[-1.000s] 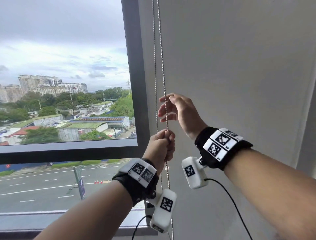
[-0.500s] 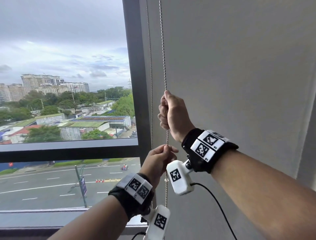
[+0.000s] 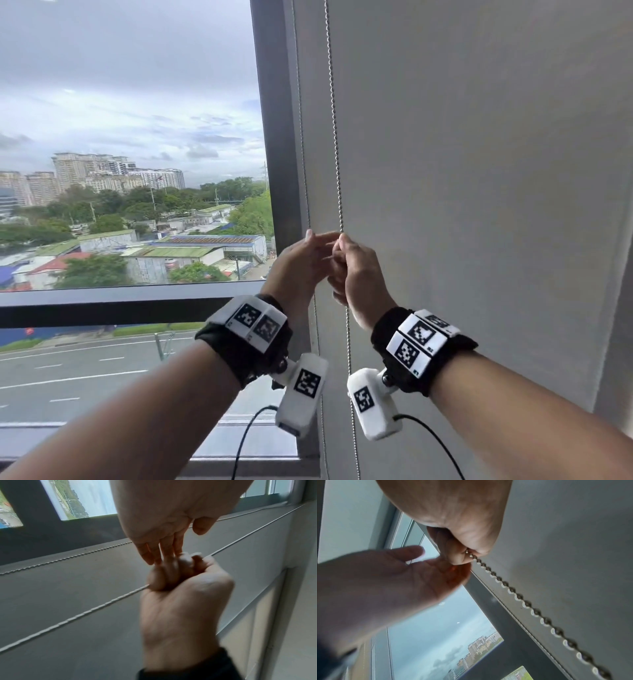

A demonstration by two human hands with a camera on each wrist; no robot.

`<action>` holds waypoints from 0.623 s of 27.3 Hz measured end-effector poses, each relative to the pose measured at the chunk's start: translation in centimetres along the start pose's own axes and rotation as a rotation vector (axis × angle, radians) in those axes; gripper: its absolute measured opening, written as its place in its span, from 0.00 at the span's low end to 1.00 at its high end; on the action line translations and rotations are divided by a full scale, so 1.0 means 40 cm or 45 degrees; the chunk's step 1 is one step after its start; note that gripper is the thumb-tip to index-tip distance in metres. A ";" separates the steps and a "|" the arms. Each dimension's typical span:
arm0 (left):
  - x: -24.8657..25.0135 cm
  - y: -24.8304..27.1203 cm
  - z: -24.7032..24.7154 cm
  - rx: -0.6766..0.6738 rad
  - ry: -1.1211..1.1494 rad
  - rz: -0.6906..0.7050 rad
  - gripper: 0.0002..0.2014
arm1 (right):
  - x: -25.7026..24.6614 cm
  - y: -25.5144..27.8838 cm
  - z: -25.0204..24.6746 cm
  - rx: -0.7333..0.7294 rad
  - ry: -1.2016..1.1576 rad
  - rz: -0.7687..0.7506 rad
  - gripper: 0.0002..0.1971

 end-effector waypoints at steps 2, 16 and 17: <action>0.035 -0.011 0.026 -0.022 -0.002 -0.011 0.22 | 0.009 0.024 -0.006 -0.010 0.033 0.039 0.19; 0.024 -0.044 0.082 0.191 -0.068 0.030 0.17 | 0.110 0.146 -0.051 -0.081 0.174 -0.003 0.22; 0.025 -0.042 0.081 0.197 -0.075 0.035 0.17 | 0.113 0.145 -0.051 -0.102 0.177 -0.001 0.21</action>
Point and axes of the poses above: each hand's wrist, its own y-axis away from the middle knuckle, its own z-axis out of the palm, x = y × z, the point moved 6 cm from there along -y, towards the middle knuckle, and after that the axes turned 15 degrees about -z, right-handed, at the moved point
